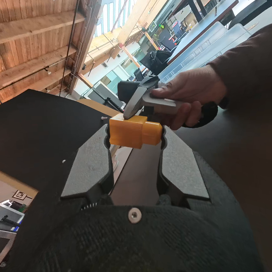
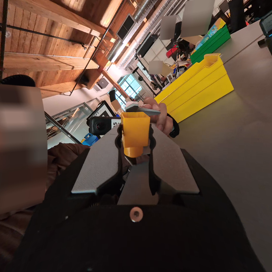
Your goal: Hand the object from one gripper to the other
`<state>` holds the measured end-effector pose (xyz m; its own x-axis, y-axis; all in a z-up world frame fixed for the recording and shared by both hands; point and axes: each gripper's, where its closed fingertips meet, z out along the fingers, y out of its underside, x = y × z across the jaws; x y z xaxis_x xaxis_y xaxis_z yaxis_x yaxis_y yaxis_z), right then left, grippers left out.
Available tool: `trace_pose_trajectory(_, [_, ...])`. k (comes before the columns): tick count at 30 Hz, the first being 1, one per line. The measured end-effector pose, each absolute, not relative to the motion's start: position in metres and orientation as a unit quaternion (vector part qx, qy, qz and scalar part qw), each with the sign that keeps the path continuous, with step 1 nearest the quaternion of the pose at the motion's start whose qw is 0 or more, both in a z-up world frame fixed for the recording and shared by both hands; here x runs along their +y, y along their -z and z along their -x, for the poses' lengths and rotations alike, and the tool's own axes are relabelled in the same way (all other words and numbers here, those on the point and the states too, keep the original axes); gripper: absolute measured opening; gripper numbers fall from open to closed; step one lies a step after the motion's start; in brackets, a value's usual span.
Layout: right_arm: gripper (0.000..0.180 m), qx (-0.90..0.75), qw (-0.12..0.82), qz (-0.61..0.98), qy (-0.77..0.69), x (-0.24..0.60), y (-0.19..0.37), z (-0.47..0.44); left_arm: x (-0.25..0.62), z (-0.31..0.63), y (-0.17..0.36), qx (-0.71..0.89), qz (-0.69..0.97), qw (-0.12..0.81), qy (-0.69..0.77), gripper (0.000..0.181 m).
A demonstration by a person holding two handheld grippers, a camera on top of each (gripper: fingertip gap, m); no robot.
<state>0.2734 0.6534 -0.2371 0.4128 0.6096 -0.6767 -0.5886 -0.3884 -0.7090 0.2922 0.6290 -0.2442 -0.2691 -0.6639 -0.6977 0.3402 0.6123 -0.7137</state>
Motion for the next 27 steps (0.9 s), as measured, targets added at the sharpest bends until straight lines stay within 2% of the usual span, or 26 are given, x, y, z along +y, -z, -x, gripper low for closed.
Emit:
trace_pose_trajectory(7, [0.035, 0.003, 0.537, 0.624, -0.568, 0.653, 0.237, -0.272, 0.631, -0.293, 0.242, 0.669, 0.091, 0.633, 0.38, 0.067])
trace_pose_trajectory(17, [0.033, -0.001, 0.544, 0.661, -0.517, 0.654, 0.246, -0.278, 0.635, -0.299, 0.252, 0.671, 0.134, 0.622, 0.381, 0.067])
trace_pose_trajectory(23, [0.033, 0.036, 0.585, 0.637, -0.5, 0.651, 0.235, -0.305, 0.646, -0.3, 0.25, 0.66, 0.201, 0.573, 0.443, 0.06])
trace_pose_trajectory(27, [0.033, 0.042, 0.62, 0.664, -0.415, 0.652, 0.236, -0.323, 0.646, -0.302, 0.255, 0.66, 0.25, 0.5, 0.501, 0.063])
